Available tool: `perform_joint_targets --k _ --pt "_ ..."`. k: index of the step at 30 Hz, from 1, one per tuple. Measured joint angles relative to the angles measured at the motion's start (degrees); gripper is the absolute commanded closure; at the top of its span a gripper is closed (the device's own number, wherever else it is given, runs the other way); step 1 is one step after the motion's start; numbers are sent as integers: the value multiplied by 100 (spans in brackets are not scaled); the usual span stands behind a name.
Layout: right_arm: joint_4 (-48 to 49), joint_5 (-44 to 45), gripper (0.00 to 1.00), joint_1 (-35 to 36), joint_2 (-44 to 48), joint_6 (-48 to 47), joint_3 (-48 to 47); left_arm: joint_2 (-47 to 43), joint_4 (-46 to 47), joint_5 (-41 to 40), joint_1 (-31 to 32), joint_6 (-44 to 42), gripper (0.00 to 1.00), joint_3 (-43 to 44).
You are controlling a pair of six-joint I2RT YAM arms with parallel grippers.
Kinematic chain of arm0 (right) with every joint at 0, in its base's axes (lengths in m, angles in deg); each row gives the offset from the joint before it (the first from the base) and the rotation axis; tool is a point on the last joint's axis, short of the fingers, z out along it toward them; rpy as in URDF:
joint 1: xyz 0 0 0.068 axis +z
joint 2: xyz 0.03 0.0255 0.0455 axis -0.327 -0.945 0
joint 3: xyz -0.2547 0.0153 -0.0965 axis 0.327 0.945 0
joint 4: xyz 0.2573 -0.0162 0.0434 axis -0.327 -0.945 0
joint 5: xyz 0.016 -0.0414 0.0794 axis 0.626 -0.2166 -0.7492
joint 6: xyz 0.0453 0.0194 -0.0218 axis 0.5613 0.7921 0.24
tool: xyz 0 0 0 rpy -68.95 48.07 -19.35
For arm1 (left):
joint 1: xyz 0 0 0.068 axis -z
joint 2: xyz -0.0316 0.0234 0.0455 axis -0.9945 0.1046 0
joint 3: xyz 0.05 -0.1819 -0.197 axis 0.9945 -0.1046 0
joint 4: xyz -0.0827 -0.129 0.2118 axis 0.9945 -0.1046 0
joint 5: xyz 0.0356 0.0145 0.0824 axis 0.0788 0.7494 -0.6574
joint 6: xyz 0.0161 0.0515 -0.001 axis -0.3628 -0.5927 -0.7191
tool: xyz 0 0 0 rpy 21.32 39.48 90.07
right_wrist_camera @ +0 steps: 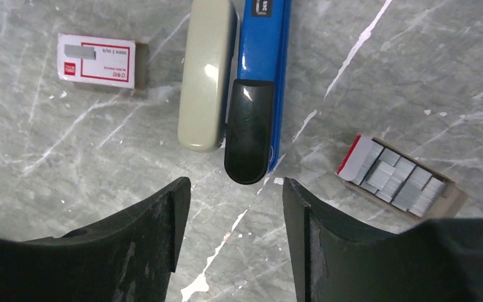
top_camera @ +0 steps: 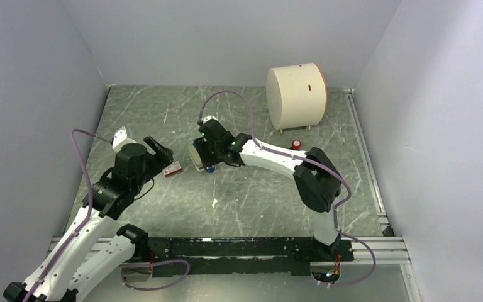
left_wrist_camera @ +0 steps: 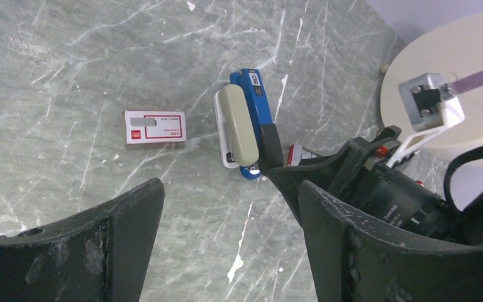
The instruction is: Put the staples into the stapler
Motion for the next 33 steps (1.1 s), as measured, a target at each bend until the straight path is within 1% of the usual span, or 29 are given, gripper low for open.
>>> perform_joint_targets --k 2,5,15,16,20,22,25,28,33 --pt "-87 -35 50 26 -136 -92 -103 42 39 48 0 0 16 -28" --pt "-205 -48 54 37 -317 -155 -223 109 85 92 0 0 16 -63" --pt "-308 107 55 35 -756 -308 -466 155 127 160 0 0 17 -140" --pt "-308 109 57 35 -793 -319 -479 157 127 181 0 0 17 -146" --pt "-310 153 74 35 -949 -358 -614 149 160 269 0 4 17 -229" --pt "-306 181 77 35 -953 -358 -621 118 229 352 0 26 17 -315" --pt "-286 238 79 35 -935 -341 -595 37 326 507 0 55 13 -470" --pt "-297 387 79 42 -796 -267 -424 52 433 765 0 63 13 -573" --pt "-426 669 79 35 -205 42 295 417 660 1453 0 -133 22 -699"
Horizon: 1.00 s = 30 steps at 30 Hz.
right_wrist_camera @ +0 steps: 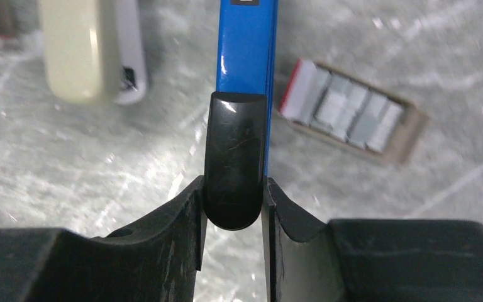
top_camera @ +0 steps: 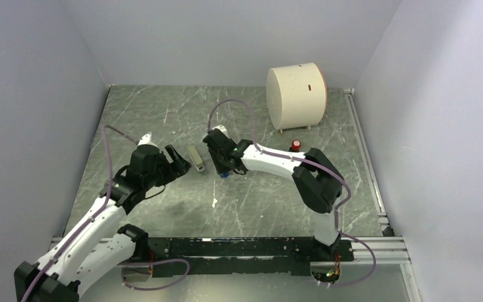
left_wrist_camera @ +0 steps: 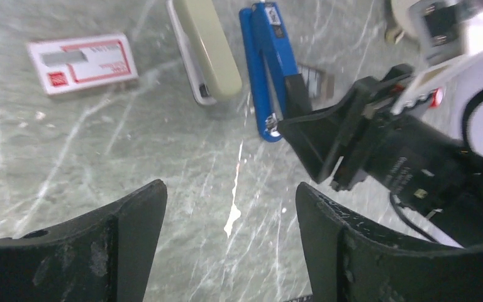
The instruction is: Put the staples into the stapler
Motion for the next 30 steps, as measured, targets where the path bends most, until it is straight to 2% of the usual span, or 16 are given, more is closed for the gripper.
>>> perform_joint_targets --k 6,13,17,23,30 --pt "-175 72 76 0 734 654 909 796 726 1086 15 -210 29 -393" --pt "-44 -125 53 -2 1069 992 1379 1460 1700 1513 260 -66 27 -955" --pt "-37 -173 48 -2 1084 1010 1379 1788 2120 1502 468 87 26 -1010" --pt "-50 -114 54 0 1080 881 1320 2192 2597 1316 798 387 32 -1010" --pt "-127 142 77 0 780 715 927 2271 2785 894 1008 649 37 -1010"
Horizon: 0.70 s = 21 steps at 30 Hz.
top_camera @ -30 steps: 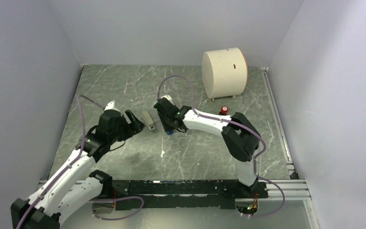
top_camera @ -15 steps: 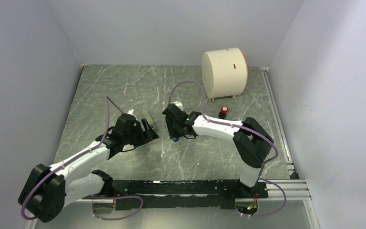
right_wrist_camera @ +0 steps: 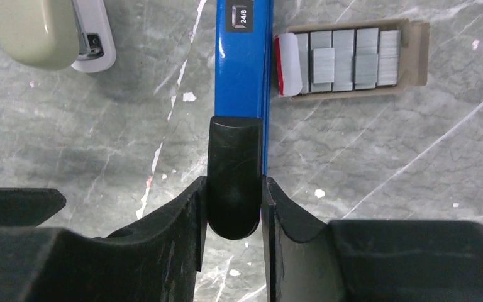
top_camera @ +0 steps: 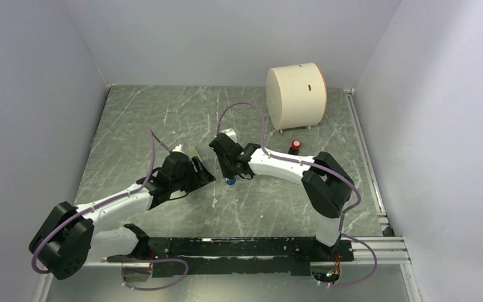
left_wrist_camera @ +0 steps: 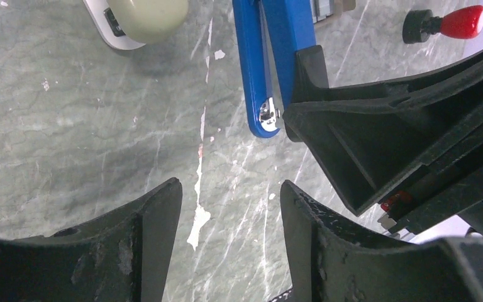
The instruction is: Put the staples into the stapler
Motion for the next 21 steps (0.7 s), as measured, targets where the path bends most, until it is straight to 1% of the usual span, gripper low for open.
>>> perform_joint_targets --k 4,13,18,21 --pt "-92 247 80 17 -116 -46 -177 144 142 -107 90 70 37 -11" --pt "-278 1027 80 -61 -125 37 -179 595 356 -188 420 129 36 22" --pt "-203 903 80 -151 -103 63 -109 728 424 -227 560 129 33 98" --pt "-129 708 80 -195 -57 118 -24 822 535 -227 632 129 34 109"
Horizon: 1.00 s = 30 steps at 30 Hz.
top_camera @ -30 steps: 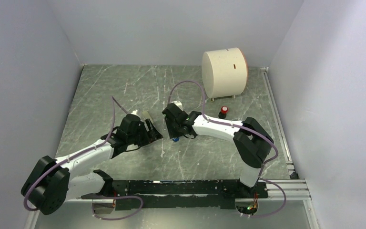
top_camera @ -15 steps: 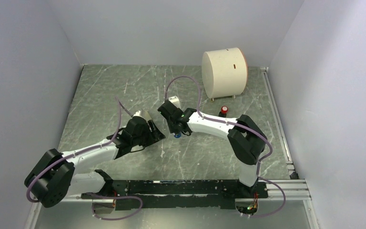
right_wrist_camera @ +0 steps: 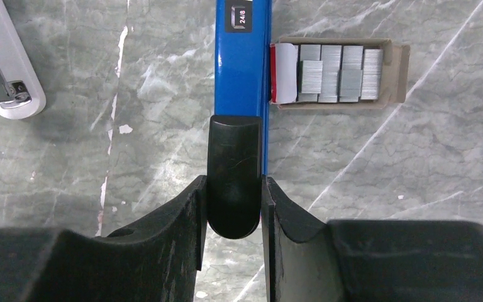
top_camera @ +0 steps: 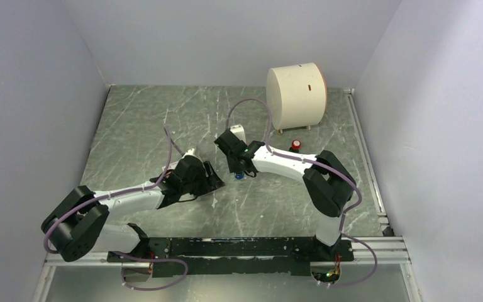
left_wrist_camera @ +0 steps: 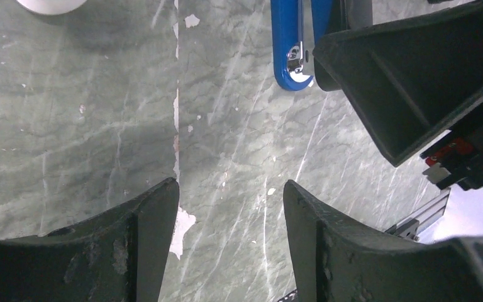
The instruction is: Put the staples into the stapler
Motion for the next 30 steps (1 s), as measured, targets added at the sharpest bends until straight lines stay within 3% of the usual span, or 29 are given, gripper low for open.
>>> perform_joint_targets --k 4,8,12,23,30 --pt "146 -289 78 -70 120 203 173 94 33 -50 59 9 38 0" --pt "219 -544 57 -68 214 374 278 103 116 -254 63 37 40 0" --pt "208 -675 51 -59 221 466 291 109 227 -350 63 44 39 -2" --pt "83 -461 50 205 323 79 501 181 568 -337 63 42 39 -131" --pt "131 -136 57 297 323 24 501 254 723 -299 63 42 39 -219"
